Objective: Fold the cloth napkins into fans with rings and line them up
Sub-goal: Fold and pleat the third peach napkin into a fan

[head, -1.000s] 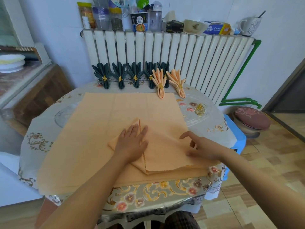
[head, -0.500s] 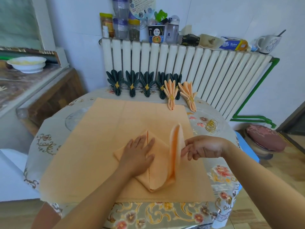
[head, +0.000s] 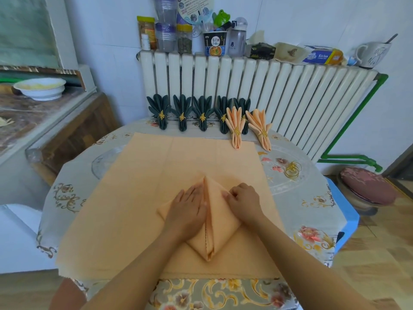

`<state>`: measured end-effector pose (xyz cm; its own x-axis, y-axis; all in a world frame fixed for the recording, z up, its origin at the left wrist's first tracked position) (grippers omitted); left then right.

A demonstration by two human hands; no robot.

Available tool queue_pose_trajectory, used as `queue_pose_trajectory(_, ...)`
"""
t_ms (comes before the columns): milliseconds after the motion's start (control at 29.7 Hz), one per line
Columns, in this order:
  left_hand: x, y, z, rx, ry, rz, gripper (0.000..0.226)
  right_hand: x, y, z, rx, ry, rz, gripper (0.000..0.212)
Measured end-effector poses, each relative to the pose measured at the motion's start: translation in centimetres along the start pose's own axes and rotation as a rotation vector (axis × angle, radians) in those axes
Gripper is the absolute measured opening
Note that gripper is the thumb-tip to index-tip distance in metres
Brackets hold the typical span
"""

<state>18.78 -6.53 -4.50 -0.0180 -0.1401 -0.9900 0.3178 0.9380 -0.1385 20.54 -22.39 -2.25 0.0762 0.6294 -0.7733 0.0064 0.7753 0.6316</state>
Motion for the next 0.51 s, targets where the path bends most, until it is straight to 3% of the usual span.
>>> queue_pose_trajectory(236, 0.1, -0.5, -0.2, 0.043, 0.019, 0.045, 0.084, 0.8, 0.9, -0.6, -0.065, -0.112, -0.224, 0.038)
queue_pose_trajectory(404, 0.4, -0.3, 0.1, 0.026, 0.049, 0.132, 0.061, 0.3, 1.2, -1.0, -0.098, -0.25, -0.158, 0.029)
queue_pose_trajectory(505, 0.5, -0.2, 0.1, 0.012, 0.047, 0.127, 0.055, 0.6, 2.5, -1.4, -0.251, -0.246, -0.155, 0.018)
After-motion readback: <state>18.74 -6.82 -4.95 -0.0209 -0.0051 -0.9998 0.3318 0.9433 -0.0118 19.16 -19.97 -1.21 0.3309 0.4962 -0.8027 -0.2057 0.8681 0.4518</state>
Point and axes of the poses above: each hand's wrist, its own z-axis towards the middle knuckle, its own x-axis out of the palm, y = z × x, the point moved 8 cm from there along z, towards the middle knuckle, and after that the axes turned 12 degrees about z, right-handed, at the moved point
